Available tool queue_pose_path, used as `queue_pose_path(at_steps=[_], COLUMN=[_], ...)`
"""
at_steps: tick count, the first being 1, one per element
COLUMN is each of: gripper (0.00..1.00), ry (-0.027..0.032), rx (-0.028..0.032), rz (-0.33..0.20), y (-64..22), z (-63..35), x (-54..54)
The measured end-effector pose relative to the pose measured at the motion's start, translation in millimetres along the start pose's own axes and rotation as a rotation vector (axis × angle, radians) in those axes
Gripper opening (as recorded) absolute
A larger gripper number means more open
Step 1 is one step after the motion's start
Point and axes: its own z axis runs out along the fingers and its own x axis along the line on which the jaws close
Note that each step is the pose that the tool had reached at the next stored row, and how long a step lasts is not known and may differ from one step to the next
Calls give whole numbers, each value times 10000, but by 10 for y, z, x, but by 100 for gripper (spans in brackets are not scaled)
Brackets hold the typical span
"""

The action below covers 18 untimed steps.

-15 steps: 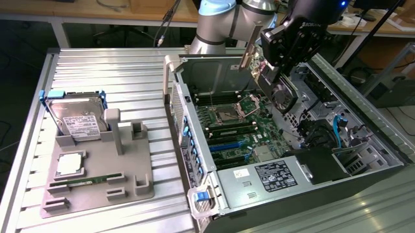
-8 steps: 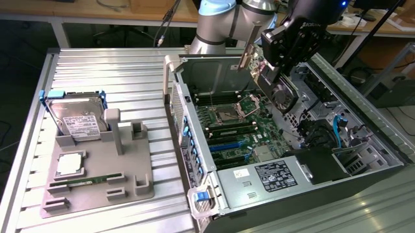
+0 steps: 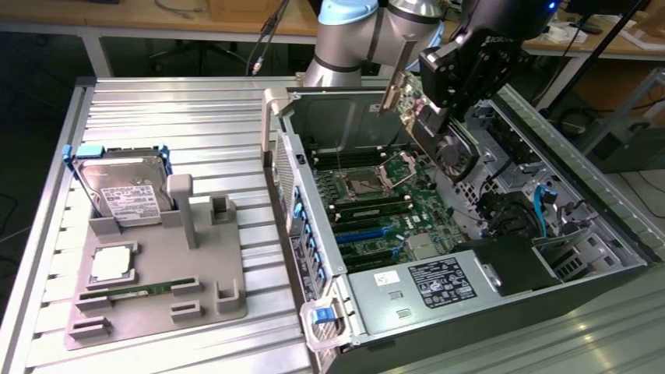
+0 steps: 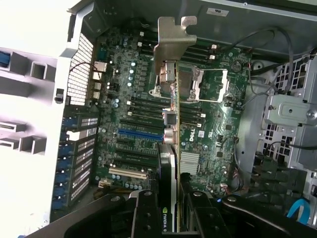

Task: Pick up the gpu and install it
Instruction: 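Insert the gpu into the slot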

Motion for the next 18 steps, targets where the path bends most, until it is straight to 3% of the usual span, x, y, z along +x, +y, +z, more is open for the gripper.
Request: queue_pose_path(at_steps=[18], gripper=[27], ry=[15], rx=[-5], rz=[-693], y=[0], z=[0], x=[0])
